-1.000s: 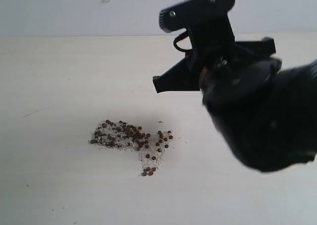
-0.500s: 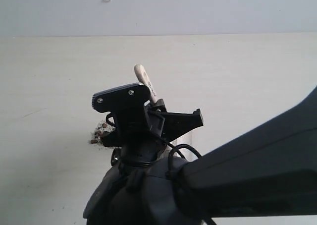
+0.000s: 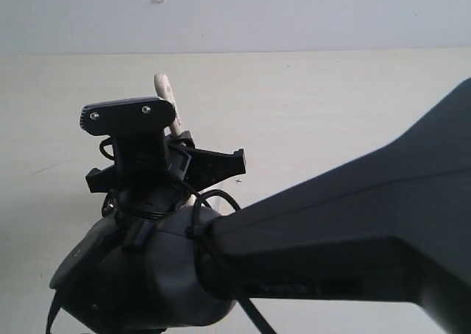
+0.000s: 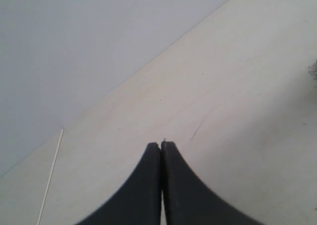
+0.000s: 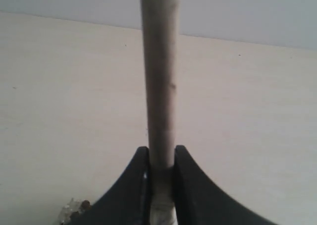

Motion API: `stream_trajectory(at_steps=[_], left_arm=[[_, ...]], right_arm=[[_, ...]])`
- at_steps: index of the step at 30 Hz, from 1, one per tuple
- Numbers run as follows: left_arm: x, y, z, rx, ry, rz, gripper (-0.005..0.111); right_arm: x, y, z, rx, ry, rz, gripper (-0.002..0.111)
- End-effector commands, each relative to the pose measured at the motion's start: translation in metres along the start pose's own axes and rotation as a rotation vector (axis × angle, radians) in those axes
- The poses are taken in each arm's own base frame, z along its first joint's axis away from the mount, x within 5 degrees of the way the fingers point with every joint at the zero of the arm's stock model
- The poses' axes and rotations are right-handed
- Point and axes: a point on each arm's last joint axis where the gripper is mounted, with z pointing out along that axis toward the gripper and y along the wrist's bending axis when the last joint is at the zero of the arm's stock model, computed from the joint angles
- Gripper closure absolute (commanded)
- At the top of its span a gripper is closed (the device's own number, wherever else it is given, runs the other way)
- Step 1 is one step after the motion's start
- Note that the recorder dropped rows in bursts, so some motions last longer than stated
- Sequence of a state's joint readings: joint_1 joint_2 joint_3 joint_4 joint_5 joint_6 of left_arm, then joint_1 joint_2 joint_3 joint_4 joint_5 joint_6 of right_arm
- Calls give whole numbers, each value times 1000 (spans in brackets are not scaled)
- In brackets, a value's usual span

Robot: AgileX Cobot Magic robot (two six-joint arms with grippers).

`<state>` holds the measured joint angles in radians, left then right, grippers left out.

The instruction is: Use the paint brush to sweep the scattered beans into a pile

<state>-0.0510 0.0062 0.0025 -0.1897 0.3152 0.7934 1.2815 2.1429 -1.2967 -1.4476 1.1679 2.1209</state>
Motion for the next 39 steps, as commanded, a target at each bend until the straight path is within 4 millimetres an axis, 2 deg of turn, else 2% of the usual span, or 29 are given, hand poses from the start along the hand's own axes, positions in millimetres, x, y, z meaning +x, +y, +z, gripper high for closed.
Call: stream_trajectory(at_steps=[1, 11, 13, 15, 21, 26, 29, 39], left_arm=[[-1, 1, -1, -9, -14, -18, 107], [-1, 1, -1, -9, -14, -18, 107], [-1, 1, -1, -9, -14, -18, 107], [-1, 1, -1, -9, -14, -18, 107], [-1, 1, -1, -9, -14, -18, 107], [-1, 1, -1, -9, -14, -18, 107], [-1, 1, -1, -9, -14, -18, 107], [-1, 1, -1, -9, -14, -18, 107]], right_arm=[[-16, 4, -7, 14, -58, -50, 108], [-55, -12, -25, 9, -33, -196, 108], [-56, -16, -28, 17, 9, -247, 108], [-50, -19, -28, 32, 82, -265, 108], [-5, -27, -33, 68, 153, -236, 108], [24, -29, -39, 108, 203, -101, 108], [31, -23, -45, 105, 192, 17, 108], [20, 5, -39, 65, 157, 86, 108]])
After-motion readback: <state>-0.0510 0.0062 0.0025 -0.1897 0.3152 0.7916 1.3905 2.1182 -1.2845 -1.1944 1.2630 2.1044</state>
